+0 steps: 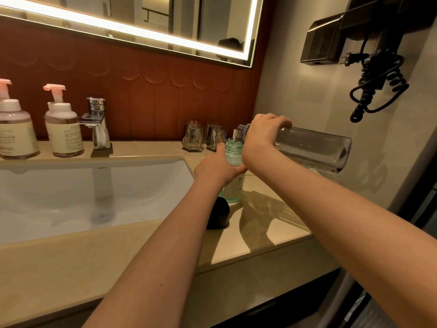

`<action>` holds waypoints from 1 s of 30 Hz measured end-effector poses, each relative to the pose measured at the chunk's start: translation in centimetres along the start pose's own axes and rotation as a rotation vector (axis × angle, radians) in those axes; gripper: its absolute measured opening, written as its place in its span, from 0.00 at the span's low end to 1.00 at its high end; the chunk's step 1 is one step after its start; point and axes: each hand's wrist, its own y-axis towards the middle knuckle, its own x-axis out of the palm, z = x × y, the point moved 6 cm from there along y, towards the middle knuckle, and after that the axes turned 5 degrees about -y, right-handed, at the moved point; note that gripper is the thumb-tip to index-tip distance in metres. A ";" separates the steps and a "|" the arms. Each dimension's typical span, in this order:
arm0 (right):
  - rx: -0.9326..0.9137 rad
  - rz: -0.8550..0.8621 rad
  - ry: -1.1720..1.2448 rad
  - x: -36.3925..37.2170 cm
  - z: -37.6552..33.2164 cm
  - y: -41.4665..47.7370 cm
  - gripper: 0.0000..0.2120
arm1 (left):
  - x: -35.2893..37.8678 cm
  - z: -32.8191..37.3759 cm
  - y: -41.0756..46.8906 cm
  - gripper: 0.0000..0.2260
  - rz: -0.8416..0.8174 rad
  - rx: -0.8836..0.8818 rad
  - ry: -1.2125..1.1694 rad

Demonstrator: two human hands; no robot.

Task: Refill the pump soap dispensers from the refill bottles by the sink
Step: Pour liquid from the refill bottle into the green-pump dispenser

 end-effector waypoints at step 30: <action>-0.018 -0.001 0.016 0.0 0.2 -0.2 0.24 | 0.2 -0.1 0.0 0.34 0.008 0.015 -0.084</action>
